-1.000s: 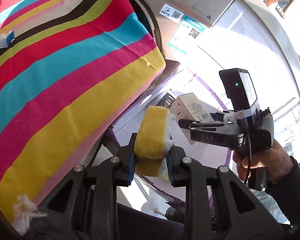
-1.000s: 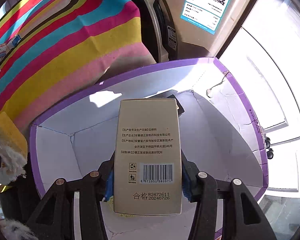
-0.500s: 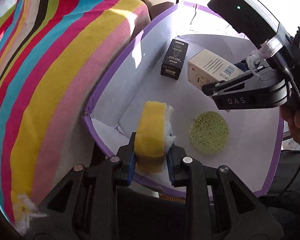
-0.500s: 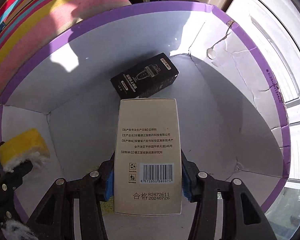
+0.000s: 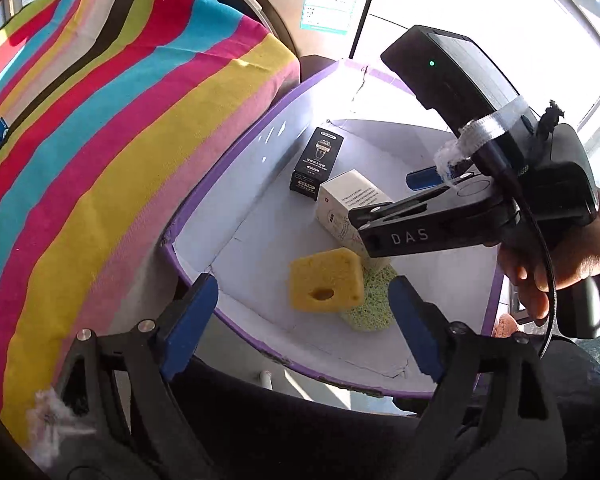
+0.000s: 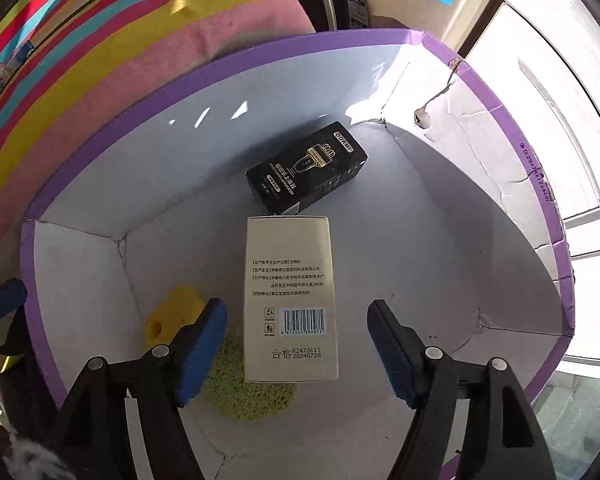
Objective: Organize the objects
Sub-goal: 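Carry the sponge and beige box into the bin and open both tools, then grasp a small white box with left tool while right tool approaches white dental box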
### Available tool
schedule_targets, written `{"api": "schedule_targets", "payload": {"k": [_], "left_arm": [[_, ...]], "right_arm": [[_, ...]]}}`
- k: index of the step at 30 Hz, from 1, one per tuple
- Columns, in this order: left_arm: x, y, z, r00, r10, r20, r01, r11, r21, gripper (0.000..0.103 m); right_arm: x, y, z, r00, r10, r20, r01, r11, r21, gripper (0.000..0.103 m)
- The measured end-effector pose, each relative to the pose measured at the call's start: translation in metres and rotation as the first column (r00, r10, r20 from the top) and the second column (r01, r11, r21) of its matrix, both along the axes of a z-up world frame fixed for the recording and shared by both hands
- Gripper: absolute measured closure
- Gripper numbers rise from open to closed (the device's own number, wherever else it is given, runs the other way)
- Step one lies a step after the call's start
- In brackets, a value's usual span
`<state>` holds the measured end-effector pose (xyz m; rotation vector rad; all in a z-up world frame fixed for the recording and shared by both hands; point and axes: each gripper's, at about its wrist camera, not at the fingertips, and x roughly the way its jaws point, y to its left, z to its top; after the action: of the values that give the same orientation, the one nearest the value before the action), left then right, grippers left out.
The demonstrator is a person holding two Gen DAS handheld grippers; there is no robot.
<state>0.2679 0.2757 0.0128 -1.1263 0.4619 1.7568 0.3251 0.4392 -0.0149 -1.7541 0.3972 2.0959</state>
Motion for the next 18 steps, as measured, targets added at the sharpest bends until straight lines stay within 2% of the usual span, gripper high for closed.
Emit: {"api": "schedule_targets", "payload": {"k": [4, 7, 8, 11, 14, 18], "left_arm": [[-0.010, -0.009, 0.014, 0.998, 0.067, 0.021, -0.069, 0.993, 0.093, 0.014], [-0.025, -0.034, 0.022, 0.986, 0.160, 0.046, -0.166, 0.969, 0.183, 0.014], [-0.030, -0.043, 0.024, 0.980, 0.192, 0.051, -0.198, 0.955, 0.220, 0.014], [-0.042, -0.078, 0.038, 0.958, 0.285, 0.038, -0.282, 0.906, 0.317, 0.014], [-0.053, -0.112, 0.049, 0.930, 0.365, 0.041, -0.353, 0.856, 0.377, 0.014], [-0.070, -0.162, 0.054, 0.870, 0.483, 0.100, -0.477, 0.772, 0.420, 0.014]], "right_arm": [[-0.001, -0.003, 0.029, 0.999, -0.013, -0.052, 0.014, 1.000, 0.009, 0.026], [0.002, -0.008, 0.051, 0.996, 0.006, -0.093, -0.004, 1.000, 0.029, 0.026], [-0.010, -0.007, 0.055, 0.994, 0.018, -0.108, -0.014, 0.999, 0.038, 0.026], [-0.010, -0.031, 0.067, 0.987, 0.052, -0.150, -0.043, 0.997, 0.066, 0.026], [-0.024, -0.037, 0.080, 0.976, 0.083, -0.200, -0.069, 0.995, 0.075, 0.026], [-0.046, -0.055, 0.086, 0.957, 0.129, -0.259, -0.116, 0.991, 0.065, 0.023]]}}
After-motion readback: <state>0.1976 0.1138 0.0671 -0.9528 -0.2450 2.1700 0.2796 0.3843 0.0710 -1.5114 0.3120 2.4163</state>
